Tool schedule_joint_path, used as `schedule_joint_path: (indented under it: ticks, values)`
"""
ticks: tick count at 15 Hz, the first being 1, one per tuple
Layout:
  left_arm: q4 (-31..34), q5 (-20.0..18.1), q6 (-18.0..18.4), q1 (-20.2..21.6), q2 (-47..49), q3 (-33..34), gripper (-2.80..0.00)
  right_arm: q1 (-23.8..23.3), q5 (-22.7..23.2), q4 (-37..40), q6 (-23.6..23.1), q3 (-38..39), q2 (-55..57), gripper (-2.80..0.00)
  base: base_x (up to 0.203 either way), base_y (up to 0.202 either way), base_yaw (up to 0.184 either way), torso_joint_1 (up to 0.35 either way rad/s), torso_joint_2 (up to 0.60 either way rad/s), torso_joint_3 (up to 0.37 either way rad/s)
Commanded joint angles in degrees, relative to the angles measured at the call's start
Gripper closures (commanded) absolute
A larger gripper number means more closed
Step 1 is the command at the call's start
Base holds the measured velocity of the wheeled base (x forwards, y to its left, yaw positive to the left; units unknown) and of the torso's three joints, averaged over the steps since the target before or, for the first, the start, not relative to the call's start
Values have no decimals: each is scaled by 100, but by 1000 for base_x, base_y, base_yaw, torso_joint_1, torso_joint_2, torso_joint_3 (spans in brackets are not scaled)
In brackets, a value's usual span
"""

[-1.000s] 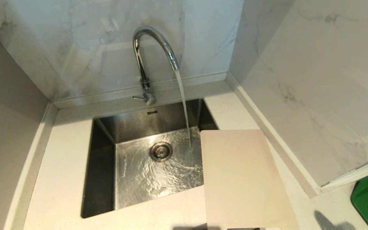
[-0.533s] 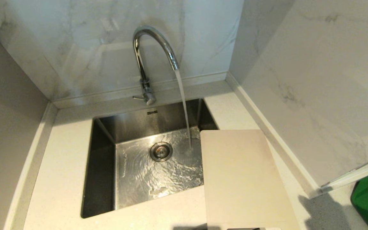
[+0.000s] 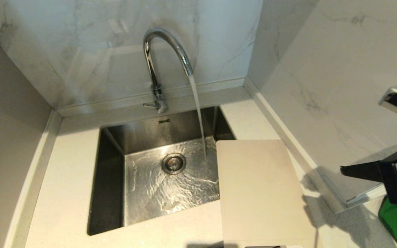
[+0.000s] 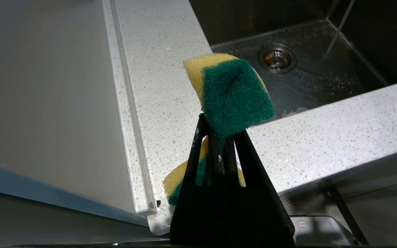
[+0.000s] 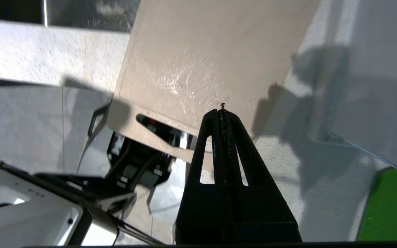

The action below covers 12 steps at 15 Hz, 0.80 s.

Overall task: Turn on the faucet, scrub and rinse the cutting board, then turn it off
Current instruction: Pick up the cutting board

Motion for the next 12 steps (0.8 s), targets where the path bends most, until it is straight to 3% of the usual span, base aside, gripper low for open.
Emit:
schedule_joint_path:
  ticks: [1,6,7,9,12]
  values:
    - [0,-2,4,2,-1,9,0,342,-55,27,-14,35,762,0,0,0,0,0,0,0]
    - [0,-11,4,2,-1,18,0,1029,-443,-429,-86,1074,976,0,0,0,0,0,0,0]
    - [0,-11,4,2,-1,18,0,1192,-607,-758,-123,1448,997,-280,0,0,0,0,0,0]
    - [0,-11,4,2,-1,18,0,1563,-903,-1230,-203,1917,1061,-280,0,0,0,0,0,0]
    - [0,-11,4,2,-1,18,0,1824,-1136,-1266,-431,2014,1160,-280,0,0,0,0,0,0]
